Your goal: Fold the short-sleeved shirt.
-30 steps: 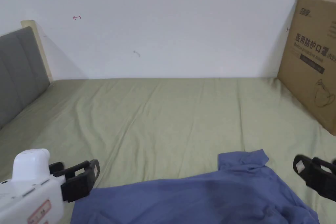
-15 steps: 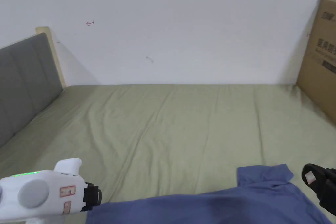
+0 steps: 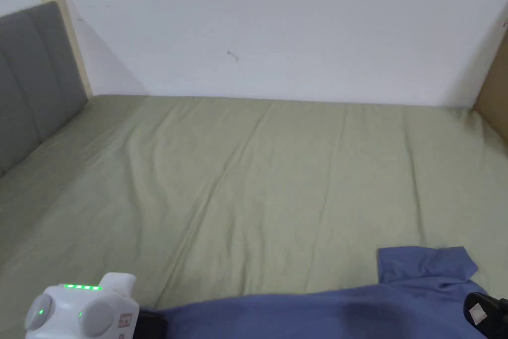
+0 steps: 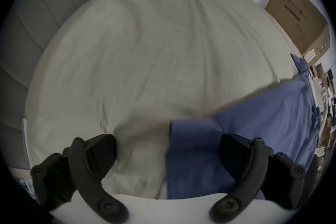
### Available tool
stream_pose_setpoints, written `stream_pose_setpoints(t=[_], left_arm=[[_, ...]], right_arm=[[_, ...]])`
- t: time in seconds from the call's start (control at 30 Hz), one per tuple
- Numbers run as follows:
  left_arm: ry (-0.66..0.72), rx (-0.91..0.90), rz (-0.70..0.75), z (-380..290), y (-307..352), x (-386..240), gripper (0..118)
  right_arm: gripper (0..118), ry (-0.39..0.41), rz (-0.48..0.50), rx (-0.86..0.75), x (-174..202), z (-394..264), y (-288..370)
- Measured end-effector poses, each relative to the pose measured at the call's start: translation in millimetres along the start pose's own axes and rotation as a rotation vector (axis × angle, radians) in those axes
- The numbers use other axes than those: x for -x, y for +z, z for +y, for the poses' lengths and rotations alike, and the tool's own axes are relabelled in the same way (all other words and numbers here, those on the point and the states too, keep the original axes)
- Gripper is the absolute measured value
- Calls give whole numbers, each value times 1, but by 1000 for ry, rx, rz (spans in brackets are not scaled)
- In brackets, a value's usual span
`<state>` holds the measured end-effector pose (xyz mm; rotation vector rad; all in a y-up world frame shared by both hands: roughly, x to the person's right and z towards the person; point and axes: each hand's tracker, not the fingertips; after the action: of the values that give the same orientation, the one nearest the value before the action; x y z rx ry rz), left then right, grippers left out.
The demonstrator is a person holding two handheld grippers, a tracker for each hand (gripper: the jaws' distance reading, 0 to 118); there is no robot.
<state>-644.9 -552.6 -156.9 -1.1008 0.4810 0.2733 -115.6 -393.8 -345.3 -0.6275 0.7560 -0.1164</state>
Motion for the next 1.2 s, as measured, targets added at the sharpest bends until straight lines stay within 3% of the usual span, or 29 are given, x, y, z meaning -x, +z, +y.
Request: stream_pose_setpoints(t=[0.07,0.13,0.17,0.2,0.23,0.27,0.3,0.33,0.37,0.4,0.43,0.57,0.63,0.67,0.7,0.73,0.77,0.8,0.83,0.87,0.93,1.03,1.13,1.2], left_arm=[[-23,-13,-10,-2,6,9,106],[-41,-53,-53,-10,28,1,69],[-45,-70,-90,-13,32,15,41],[-21,-60,-177,-17,32,35,2],[14,-77,-209,3,57,-25,2],[40,-105,-242,4,66,-21,2],[52,-133,-258,3,75,-17,2],[47,-174,-226,2,85,-12,2],[39,-185,-214,6,94,-31,2],[37,-187,-221,4,101,-28,2],[40,-199,-230,1,107,-24,2],[71,-202,-239,-3,116,-28,2],[80,-204,-240,-3,116,-36,2],[78,-206,-236,-3,116,-36,2],[65,-193,-222,-3,115,-36,2],[56,-184,-210,-3,113,-36,2],[52,-182,-205,0,109,-40,2],[50,-179,-204,-1,107,-39,2],[52,-175,-202,0,105,-39,2],[61,-162,-200,2,99,-37,2],[89,-151,-210,6,93,-33,2],[118,-158,-211,19,88,-30,2],[177,-219,-246,33,94,-24,2],[183,-259,-252,41,100,-22,2]], right_arm=[[0,-7,-11,15,-11,7,-13],[0,34,-42,56,-23,18,-32],[0,61,-61,80,-29,25,-44],[0,81,-78,105,-37,34,-58],[3,93,-84,130,-45,45,-72],[23,94,-67,154,-51,58,-86],[72,93,-56,198,-59,69,-103],[103,78,-81,265,-68,79,-124],[114,71,-119,338,-75,84,-145],[114,37,-181,326,-85,92,-161],[114,42,-208,386,-92,95,-179],[112,-72,-359,565,-143,90,-242],[93,-138,-375,643,-156,75,-255],[86,-155,-332,693,-160,67,-257],[82,-96,-361,701,-154,63,-257],[63,27,-364,626,-139,67,-247],[28,90,-349,582,-127,70,-241],[3,113,-313,594,-124,70,-240],[3,109,-289,613,-118,69,-238],[3,143,-341,600,-110,70,-233],[3,93,-240,606,-108,77,-229],[3,101,-310,406,-94,101,-205],[3,49,-279,244,-90,129,-175],[3,78,-295,171,-77,140,-150]])
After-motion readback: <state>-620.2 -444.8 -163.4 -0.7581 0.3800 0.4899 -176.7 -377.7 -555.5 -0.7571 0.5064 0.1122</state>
